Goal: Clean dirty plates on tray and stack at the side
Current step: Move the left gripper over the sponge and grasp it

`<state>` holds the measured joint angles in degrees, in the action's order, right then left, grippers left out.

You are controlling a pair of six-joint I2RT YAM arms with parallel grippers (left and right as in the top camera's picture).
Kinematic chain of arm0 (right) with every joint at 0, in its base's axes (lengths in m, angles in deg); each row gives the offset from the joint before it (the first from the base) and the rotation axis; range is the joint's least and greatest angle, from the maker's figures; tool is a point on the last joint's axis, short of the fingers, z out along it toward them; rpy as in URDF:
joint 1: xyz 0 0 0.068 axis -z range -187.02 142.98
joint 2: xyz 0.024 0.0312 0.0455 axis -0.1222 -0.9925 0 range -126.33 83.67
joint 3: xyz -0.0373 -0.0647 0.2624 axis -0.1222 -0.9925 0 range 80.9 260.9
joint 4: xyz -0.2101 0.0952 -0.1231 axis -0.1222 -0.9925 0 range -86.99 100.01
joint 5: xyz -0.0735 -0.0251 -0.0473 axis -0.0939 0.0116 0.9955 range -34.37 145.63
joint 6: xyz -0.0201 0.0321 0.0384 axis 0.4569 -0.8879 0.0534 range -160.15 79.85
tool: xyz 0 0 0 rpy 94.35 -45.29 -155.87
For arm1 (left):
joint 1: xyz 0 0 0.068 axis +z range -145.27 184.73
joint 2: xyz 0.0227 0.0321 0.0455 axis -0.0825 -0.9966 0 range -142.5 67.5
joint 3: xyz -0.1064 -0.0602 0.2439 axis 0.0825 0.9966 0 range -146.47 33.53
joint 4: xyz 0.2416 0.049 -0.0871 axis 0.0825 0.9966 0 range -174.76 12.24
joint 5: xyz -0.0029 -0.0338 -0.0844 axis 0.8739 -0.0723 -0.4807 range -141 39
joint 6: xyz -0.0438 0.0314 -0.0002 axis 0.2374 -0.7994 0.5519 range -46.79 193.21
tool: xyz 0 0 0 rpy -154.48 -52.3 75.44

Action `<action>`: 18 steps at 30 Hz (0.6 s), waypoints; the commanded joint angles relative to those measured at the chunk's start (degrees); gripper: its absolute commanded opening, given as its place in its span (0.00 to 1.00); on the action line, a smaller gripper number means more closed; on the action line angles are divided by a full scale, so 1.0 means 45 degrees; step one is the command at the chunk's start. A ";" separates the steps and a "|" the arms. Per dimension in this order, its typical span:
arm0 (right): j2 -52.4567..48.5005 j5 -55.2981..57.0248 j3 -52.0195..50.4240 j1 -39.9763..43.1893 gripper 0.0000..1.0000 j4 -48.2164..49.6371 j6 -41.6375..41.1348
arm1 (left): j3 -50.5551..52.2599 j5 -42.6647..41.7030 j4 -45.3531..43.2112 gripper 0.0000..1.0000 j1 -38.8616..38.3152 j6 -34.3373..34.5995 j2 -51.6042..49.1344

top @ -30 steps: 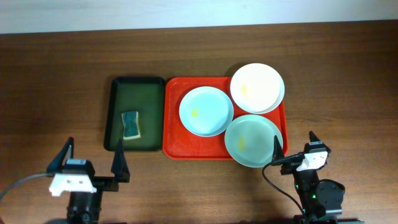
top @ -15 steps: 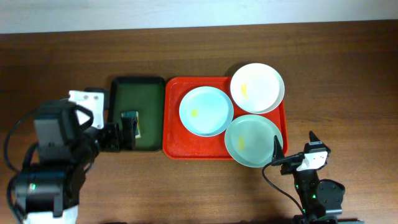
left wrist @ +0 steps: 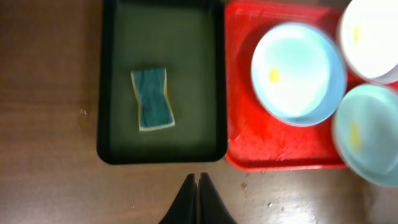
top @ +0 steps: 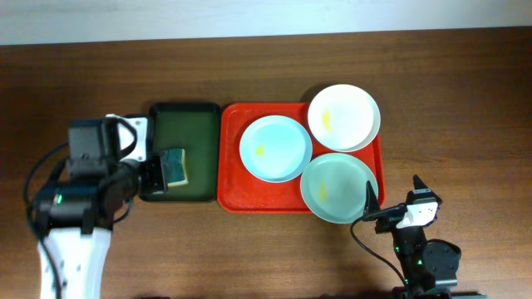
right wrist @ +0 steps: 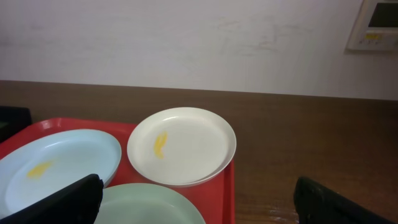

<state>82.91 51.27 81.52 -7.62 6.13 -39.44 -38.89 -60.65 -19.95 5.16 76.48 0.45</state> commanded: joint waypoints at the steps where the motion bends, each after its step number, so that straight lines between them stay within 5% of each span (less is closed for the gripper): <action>1: 0.0005 0.0019 -0.0068 0.0019 0.98 -0.0058 0.0083 | -0.0155 0.0102 0.0461 0.12 -0.0039 0.0185 -0.1598; 5: 0.0005 0.0019 -0.0068 0.0019 0.98 -0.0058 0.0083 | -0.0155 0.0102 0.0175 0.10 -0.0039 0.0563 -0.2861; 13: 0.0005 0.0019 -0.0068 0.0019 0.98 -0.0058 0.0083 | -0.0155 0.0583 -0.0602 0.29 -0.0039 0.0563 -0.4192; 18: 0.0005 0.0019 -0.0068 0.0019 0.98 -0.0058 0.0083 | -0.0155 0.1146 -0.1039 0.28 -0.0039 0.0714 -0.4775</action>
<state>82.91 51.27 81.52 -7.62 6.13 -39.44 -38.91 -57.65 -23.97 5.16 78.88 -18.89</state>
